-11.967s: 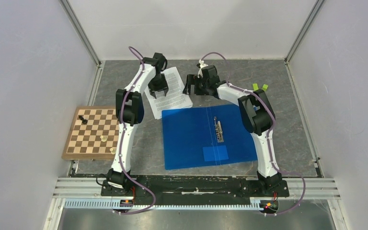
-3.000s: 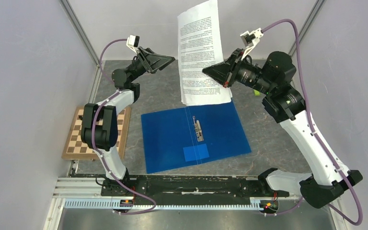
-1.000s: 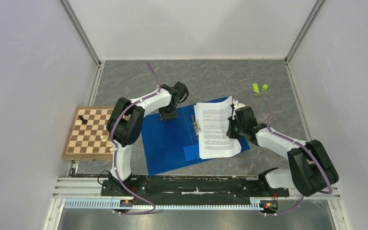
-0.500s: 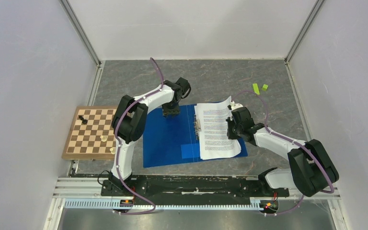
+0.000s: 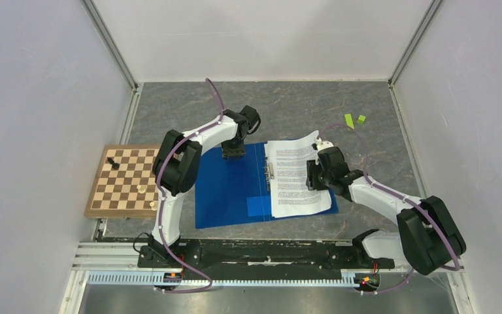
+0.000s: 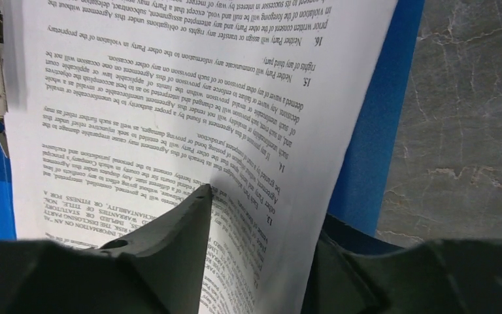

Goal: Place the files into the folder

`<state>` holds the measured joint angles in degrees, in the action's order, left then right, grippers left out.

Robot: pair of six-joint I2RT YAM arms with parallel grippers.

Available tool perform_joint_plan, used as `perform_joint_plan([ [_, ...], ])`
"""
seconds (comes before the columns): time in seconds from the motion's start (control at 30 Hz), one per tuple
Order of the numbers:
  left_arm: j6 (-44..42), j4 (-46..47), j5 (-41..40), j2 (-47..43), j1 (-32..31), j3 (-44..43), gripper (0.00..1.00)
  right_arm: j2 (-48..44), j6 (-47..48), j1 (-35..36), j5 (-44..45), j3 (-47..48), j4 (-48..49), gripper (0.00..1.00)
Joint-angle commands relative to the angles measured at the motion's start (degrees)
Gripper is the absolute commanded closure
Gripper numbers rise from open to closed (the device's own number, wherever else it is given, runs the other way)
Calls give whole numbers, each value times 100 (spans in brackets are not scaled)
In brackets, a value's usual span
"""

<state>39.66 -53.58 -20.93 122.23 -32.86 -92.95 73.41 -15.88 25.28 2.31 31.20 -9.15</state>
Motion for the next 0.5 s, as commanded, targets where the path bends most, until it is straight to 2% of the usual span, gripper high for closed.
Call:
perform_joint_plan([
  [0.0, -124, 257, 208, 292, -27, -59, 56, -223, 11, -6, 76, -120, 93, 48],
  [0.33, -160, 218, 216, 268, -10, -116, 56, -617, 11, -103, 112, -299, -20, 18],
  [0.47, -172, 221, 221, 279, -10, -137, 56, -741, 28, -152, 129, -316, -85, 9],
])
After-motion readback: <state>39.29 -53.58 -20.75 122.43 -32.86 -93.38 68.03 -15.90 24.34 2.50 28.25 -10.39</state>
